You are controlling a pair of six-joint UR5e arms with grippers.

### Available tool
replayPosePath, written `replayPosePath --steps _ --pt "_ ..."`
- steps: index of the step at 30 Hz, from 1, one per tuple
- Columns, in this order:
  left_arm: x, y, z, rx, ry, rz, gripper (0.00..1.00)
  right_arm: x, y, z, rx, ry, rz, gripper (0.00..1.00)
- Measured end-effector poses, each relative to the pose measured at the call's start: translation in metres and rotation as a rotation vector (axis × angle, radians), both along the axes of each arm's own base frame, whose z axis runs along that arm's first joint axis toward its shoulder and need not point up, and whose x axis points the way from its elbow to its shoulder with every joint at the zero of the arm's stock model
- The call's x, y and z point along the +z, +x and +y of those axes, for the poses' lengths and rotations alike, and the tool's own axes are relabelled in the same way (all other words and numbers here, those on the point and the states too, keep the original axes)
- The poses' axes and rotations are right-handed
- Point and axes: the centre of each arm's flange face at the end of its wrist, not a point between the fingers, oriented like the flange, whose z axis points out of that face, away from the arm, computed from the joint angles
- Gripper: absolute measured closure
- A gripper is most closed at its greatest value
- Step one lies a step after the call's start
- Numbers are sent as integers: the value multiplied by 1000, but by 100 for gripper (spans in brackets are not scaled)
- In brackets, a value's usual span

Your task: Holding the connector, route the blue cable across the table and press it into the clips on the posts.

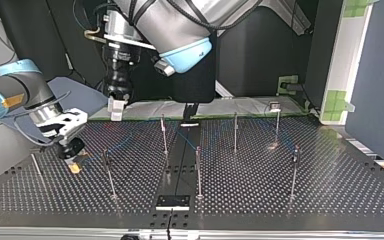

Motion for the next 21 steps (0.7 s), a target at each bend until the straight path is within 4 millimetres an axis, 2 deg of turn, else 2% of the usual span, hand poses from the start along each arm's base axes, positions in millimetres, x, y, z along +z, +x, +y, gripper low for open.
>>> replayPosePath --steps 12,21 --pt "17 -24 23 -10 -79 -60 0 0 0 0 -1 1 1 100" --pt "-6 -26 28 0 -99 -64 0 0 2 1 1 1 2 100"
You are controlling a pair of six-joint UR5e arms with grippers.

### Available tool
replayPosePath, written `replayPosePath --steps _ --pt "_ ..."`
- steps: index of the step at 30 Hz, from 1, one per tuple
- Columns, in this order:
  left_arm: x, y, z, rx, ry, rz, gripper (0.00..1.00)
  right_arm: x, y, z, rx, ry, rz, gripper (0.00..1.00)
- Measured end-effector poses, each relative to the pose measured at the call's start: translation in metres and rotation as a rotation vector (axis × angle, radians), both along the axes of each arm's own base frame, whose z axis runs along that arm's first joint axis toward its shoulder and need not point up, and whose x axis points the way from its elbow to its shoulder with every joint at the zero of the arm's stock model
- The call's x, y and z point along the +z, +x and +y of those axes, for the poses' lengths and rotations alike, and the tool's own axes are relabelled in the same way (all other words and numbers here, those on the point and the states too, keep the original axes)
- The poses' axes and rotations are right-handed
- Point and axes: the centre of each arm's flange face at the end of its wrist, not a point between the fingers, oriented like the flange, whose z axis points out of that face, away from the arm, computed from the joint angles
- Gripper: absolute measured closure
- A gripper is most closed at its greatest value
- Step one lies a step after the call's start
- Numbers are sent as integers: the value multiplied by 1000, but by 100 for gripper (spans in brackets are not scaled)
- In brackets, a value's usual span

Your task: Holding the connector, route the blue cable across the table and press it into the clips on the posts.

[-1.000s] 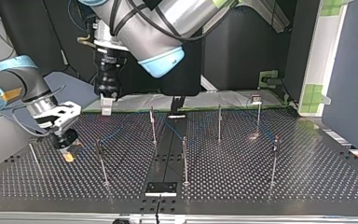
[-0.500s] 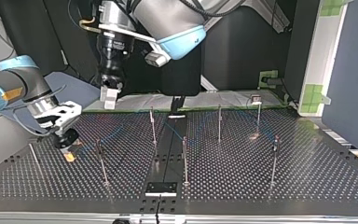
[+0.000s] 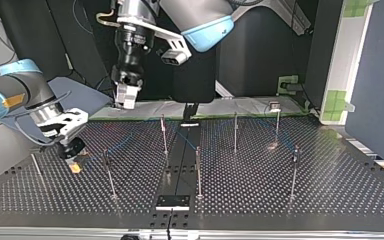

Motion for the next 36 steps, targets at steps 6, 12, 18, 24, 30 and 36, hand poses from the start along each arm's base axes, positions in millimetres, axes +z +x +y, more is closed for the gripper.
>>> replayPosePath --steps 6,12,18,24,30,36 --pt "-20 -8 -3 -12 3 0 0 0 2 1 4 0 0 100" --pt "-41 -8 1 0 11 0 0 0 3 2 6 1 0 100" --pt "-59 -10 4 2 13 -1 0 0 4 2 7 1 0 100" --pt "-79 -13 8 2 13 -1 0 0 4 2 7 2 0 100" --pt "-99 -16 12 3 13 -1 0 0 4 2 6 2 1 100" --pt "-119 -20 18 3 13 -1 0 0 1 1 -6 3 1 100"
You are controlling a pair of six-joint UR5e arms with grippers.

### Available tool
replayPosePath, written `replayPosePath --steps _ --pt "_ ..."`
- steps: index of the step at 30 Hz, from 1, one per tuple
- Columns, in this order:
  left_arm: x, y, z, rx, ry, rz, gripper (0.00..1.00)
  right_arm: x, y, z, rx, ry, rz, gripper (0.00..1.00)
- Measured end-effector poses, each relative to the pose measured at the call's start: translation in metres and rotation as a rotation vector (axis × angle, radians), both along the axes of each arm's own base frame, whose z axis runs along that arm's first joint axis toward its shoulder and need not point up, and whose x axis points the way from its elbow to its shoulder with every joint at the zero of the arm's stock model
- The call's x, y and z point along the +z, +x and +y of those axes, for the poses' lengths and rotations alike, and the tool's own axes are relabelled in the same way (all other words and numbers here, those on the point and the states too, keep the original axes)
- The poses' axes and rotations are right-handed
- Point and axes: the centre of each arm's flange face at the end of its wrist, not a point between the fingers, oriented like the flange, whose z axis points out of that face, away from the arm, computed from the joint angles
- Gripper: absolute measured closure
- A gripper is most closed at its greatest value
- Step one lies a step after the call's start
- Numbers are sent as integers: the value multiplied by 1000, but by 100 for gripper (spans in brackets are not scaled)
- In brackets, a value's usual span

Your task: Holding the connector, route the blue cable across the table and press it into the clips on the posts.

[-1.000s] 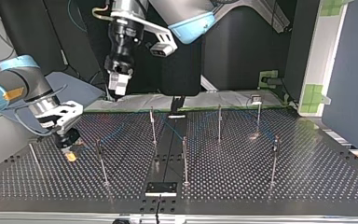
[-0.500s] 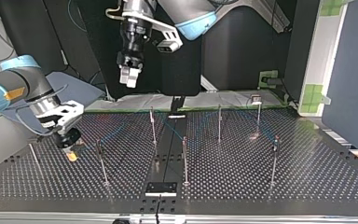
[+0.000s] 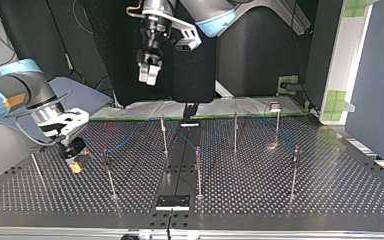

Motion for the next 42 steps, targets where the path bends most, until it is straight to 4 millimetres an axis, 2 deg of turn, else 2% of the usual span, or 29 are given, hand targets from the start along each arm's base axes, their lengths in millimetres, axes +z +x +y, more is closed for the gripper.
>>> replayPosePath --steps 18,27,33,42 --pt "-56 -8 26 16 1 0 0 0 -7 -4 -48 1 4 100" --pt "-83 2 51 63 2 0 0 0 -12 -7 -73 0 7 100" --pt "-102 14 77 119 2 1 0 0 -13 -8 -75 -1 7 100" --pt "-127 4 95 132 16 13 0 0 -15 -9 -84 -1 8 100"
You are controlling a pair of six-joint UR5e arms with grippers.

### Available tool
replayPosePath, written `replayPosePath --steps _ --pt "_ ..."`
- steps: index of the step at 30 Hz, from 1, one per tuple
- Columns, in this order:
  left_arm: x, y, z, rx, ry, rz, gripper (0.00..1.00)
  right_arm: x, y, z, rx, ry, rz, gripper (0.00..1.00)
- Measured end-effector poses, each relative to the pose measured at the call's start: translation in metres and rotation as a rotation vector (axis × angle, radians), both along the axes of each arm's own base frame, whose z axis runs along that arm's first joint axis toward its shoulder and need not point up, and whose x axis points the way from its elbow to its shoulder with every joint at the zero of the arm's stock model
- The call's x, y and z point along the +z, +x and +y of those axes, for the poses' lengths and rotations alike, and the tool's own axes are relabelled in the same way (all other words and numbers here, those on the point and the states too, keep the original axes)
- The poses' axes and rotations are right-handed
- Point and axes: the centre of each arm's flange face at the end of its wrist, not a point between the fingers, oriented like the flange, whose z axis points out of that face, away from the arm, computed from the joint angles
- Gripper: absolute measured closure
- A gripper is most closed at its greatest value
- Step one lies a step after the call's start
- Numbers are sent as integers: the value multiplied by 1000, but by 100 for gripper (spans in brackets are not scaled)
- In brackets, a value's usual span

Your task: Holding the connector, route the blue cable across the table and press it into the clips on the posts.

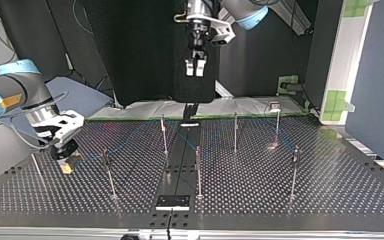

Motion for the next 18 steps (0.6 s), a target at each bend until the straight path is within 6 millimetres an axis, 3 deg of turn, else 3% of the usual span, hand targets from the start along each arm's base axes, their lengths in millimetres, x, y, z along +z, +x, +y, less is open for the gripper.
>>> replayPosePath --steps 18 --pt "-53 -40 36 -7 101 101 0 0 -3 -2 -38 0 3 100"
